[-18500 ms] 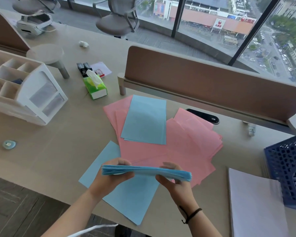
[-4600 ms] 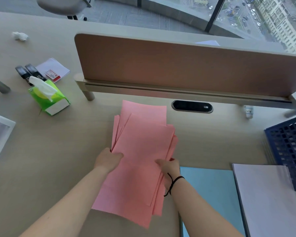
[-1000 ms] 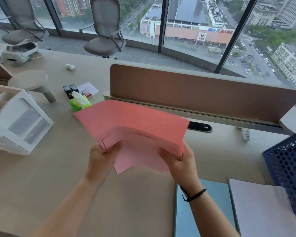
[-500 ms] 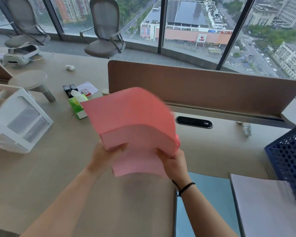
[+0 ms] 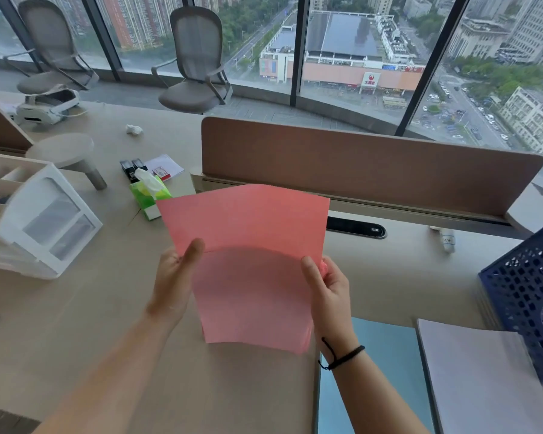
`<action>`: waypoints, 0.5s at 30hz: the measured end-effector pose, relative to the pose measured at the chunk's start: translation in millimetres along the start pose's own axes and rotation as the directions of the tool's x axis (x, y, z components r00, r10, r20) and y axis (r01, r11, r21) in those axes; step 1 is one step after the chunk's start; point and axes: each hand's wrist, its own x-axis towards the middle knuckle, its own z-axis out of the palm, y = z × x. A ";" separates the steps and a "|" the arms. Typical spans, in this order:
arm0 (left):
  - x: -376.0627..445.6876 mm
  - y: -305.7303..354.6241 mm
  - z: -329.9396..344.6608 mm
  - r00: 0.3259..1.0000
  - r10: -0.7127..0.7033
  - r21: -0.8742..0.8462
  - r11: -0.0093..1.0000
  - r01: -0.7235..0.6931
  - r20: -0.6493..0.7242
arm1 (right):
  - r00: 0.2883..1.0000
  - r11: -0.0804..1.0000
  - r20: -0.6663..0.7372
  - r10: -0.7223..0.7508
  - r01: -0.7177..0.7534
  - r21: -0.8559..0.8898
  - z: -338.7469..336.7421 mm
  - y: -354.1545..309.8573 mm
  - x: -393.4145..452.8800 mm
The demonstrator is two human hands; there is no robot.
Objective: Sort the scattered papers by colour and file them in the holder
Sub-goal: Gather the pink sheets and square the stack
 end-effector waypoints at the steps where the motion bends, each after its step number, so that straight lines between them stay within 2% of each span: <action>1: -0.6 6.0 2.8 0.999 0.022 0.010 1.000 -0.022 -0.041 | 1.000 1.000 -0.014 -0.006 0.005 -0.007 1.4 -3.7 -0.1; 6: -4.4 24.7 11.4 0.977 -0.013 -0.041 0.999 0.005 -0.214 | 0.996 0.996 0.010 -0.090 0.090 0.016 5.3 -13.1 -5.1; 11: -13.1 28.5 12.2 0.988 0.132 0.056 0.990 -0.128 -0.079 | 0.987 0.988 0.039 -0.153 0.154 -0.007 0.5 -13.6 -11.7; 15: -16.9 21.8 7.8 0.988 0.145 0.120 0.983 -0.137 -0.056 | 0.990 0.990 0.031 -0.140 0.140 0.014 -4.7 -10.7 -13.8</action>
